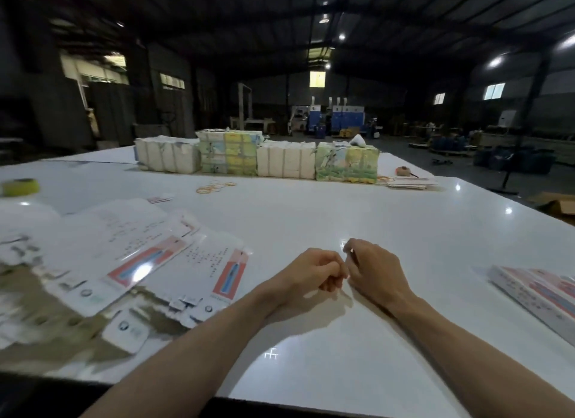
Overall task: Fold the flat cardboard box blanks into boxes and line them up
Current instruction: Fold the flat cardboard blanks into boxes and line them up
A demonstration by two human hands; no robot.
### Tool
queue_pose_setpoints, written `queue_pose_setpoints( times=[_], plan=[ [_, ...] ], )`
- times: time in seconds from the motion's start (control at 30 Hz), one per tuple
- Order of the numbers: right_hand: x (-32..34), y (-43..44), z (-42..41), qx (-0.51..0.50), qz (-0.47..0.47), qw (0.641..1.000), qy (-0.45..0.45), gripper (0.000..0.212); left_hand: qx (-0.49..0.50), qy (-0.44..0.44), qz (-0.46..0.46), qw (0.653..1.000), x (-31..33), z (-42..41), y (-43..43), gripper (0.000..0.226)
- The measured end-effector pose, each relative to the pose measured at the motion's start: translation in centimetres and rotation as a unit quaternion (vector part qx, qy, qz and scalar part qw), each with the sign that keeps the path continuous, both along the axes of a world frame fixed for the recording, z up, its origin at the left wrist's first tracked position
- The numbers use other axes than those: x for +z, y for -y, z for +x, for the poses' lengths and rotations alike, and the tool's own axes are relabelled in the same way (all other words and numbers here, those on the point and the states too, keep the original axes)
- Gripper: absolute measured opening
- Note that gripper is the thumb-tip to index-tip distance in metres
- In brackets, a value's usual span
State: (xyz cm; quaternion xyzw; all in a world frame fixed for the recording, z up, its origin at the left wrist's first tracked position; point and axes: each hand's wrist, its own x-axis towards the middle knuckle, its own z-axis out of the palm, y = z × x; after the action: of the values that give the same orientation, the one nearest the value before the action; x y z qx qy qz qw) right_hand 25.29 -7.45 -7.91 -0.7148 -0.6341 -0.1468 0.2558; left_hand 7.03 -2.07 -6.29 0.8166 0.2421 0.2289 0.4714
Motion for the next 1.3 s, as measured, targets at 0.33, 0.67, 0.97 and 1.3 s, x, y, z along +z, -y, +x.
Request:
queue_pose_setpoints(
  times=[0.33,0.67,0.97,1.3],
  plan=[
    [-0.3,-0.4,-0.1,0.016,-0.022,0.998,-0.055,0.020,0.279,-0.421,0.219,0.835,10.1,-11.2,-4.1,0.047],
    [-0.2,-0.4,0.0,0.037,-0.022,0.996,-0.084,0.020,0.411,-0.549,0.142,0.714,11.3,-21.1,-4.4,0.080],
    [-0.4,-0.4,0.0,0.052,-0.018,0.995,-0.083,0.021,0.433,-0.417,0.197,0.774,11.9,-20.8,-4.6,0.057],
    [0.1,-0.3,-0.2,0.069,0.141,0.973,-0.169,0.023,0.035,-0.010,-0.135,0.990,9.2,-5.4,-3.5,0.034]
  ],
)
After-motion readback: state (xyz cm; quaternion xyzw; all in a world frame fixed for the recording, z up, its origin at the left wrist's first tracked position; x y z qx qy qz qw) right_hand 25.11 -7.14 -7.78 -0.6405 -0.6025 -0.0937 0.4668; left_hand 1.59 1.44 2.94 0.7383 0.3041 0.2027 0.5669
